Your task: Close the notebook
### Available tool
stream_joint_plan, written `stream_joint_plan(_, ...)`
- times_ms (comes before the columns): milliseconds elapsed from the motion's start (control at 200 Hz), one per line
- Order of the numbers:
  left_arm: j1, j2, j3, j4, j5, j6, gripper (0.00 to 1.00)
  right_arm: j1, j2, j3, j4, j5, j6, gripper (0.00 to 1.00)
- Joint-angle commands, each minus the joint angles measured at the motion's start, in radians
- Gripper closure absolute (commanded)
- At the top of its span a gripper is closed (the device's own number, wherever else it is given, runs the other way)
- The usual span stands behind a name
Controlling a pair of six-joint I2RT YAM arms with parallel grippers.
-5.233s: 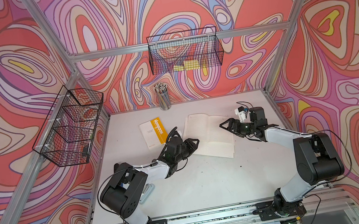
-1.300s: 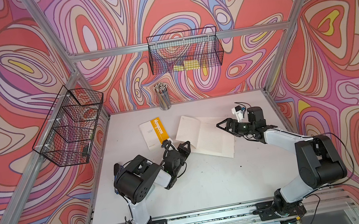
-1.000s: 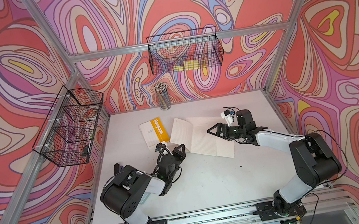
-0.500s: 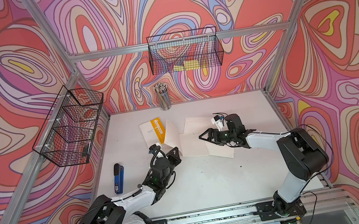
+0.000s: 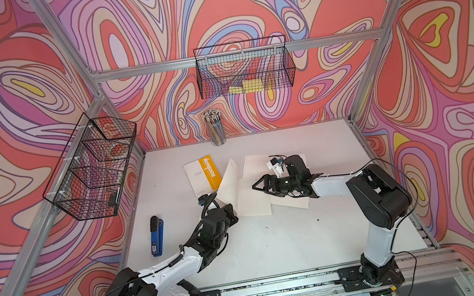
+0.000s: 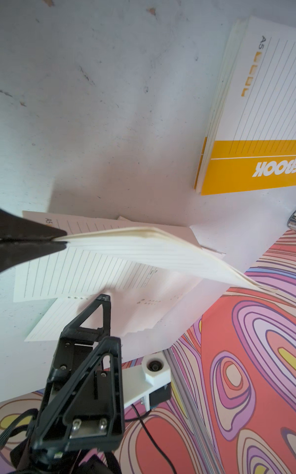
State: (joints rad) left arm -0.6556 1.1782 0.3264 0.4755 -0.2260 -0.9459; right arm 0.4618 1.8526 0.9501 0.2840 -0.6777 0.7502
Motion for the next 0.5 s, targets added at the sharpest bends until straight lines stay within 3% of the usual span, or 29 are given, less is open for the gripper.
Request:
stream_joint_plan(0, -0.006, -0.012, 0.017, -0.041, -0.004, 0.016, 1.0, 0.007, 0.025, 0.016, 0.019, 0.009, -0.002, 0.02)
stream_joint_plan(315, -0.006, -0.014, 0.035, -0.074, 0.035, 0.066, 1.0, 0.006, 0.08, 0.0, 0.047, 0.011, 0.001, 0.02)
stream_joint_plan(496, -0.006, 0.005, 0.053, -0.056, 0.125, 0.146, 1.0, 0.006, 0.079, 0.002, 0.044, 0.014, -0.005, 0.02)
